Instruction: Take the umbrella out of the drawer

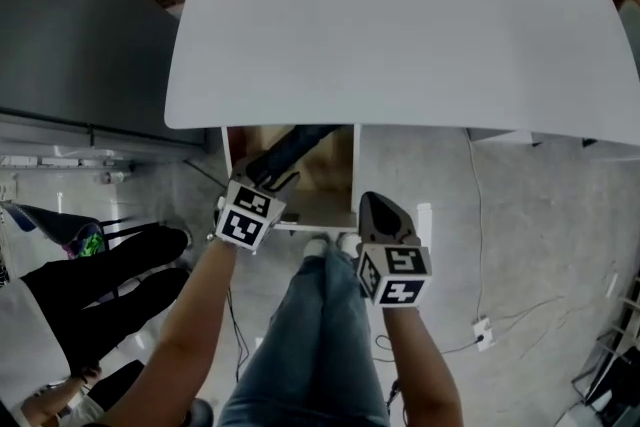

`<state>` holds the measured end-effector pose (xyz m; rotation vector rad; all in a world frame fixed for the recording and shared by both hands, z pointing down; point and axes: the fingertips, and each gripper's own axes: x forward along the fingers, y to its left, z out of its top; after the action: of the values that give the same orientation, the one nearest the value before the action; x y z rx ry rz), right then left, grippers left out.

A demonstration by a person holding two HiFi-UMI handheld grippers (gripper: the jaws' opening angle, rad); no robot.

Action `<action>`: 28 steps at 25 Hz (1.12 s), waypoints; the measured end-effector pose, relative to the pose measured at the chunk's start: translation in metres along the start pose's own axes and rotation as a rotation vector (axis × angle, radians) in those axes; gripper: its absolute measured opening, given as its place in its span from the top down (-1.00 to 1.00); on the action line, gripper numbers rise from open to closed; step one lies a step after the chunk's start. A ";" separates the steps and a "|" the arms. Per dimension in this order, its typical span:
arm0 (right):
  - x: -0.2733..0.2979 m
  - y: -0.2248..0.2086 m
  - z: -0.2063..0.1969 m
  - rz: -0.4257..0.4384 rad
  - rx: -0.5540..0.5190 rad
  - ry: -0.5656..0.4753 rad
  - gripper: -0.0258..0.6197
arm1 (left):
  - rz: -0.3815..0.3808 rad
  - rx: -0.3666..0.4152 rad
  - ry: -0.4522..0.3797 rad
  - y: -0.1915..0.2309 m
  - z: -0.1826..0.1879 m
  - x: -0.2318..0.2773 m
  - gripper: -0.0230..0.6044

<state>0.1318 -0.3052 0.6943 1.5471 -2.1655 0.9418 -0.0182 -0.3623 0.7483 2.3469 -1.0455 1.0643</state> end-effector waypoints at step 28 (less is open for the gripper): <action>0.022 -0.042 -0.057 -0.092 0.157 0.061 0.94 | 0.138 0.214 0.262 0.033 -0.042 0.137 -0.06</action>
<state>0.1561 -0.2911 0.7633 1.6508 -2.0019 1.1369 -0.0034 -0.4256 0.8798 2.2366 -1.0503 1.5572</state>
